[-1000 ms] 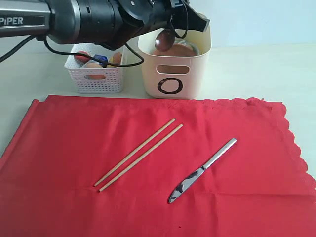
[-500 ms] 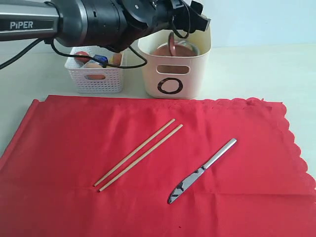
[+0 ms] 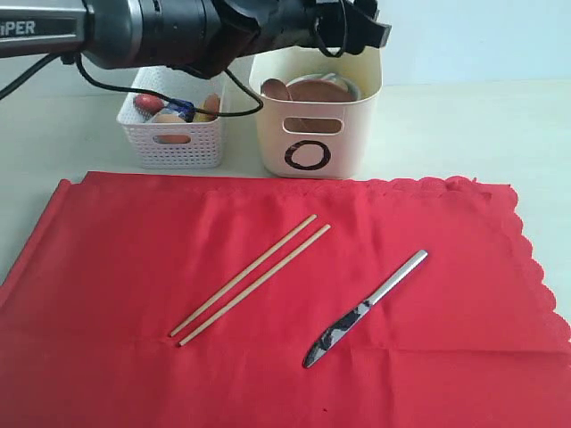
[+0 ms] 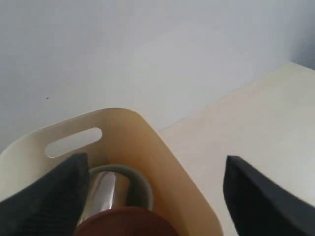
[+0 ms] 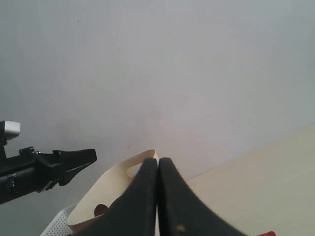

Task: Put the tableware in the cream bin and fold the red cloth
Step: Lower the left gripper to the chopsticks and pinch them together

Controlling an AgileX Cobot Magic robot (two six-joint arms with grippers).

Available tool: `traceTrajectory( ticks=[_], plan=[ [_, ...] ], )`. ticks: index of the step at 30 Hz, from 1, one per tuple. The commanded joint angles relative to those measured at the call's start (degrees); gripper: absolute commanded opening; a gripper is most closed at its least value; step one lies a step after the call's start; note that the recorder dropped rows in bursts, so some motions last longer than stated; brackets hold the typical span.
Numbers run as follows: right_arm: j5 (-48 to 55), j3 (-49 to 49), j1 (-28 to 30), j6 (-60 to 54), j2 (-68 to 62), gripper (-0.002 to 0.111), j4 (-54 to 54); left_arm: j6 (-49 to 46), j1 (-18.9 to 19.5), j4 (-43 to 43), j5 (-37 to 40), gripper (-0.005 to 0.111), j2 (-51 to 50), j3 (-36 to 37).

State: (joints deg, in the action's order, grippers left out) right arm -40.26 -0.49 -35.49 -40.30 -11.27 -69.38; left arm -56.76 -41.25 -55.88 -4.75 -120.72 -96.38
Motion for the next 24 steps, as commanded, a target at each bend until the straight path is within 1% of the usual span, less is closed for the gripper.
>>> traceTrajectory(
  ticks=[1, 2, 4, 8, 10, 13, 14, 17, 21, 24],
  plan=[
    [-0.2, 0.2, 0.2, -0.2, 0.1, 0.000, 0.4, -0.3, 0.1, 2.5, 8.1, 0.071, 3.9, -0.4],
    [-0.2, 0.2, 0.2, -0.2, 0.1, 0.000, 0.4, -0.3, 0.1, 3.4, 10.4, 0.068, 4.5, -0.4],
    [-0.2, 0.2, 0.2, -0.2, 0.1, 0.000, 0.4, -0.3, 0.1, 5.5, 18.4, 0.048, 6.4, -0.4],
    [-0.2, 0.2, 0.2, -0.2, 0.1, 0.000, 0.4, 1.5, 0.1, 11.2, 32.4, 0.000, 8.9, -0.4],
    [-0.2, 0.2, 0.2, -0.2, 0.1, 0.000, 0.4, 7.9, 0.1, 18.4, 36.8, 0.000, 9.8, 0.1],
    [-0.2, 0.2, 0.2, -0.2, 0.1, 0.000, 0.4, 22.9, 0.1, 35.0, 42.9, 0.000, 10.8, 3.2],
    [-0.2, 0.2, 0.2, -0.2, 0.1, 0.000, 0.4, 24.7, 0.1, 37.7, 44.2, 0.000, 10.9, 4.0],
    [-0.2, 0.2, 0.2, -0.2, 0.1, 0.000, 0.4, 30.2, 0.4, 40.8, 47.0, 0.000, 10.9, 6.7],
    [-0.2, 0.2, 0.2, -0.2, 0.1, 0.000, 0.4, 31.3, 0.7, 41.6, 48.4, 0.000, 10.6, 10.8],
    [-0.2, 0.2, 0.2, -0.2, 0.1, 0.000, 0.4, 31.9, 0.7, 41.7, 49.3, 0.000, 9.7, 11.9]
  ],
)
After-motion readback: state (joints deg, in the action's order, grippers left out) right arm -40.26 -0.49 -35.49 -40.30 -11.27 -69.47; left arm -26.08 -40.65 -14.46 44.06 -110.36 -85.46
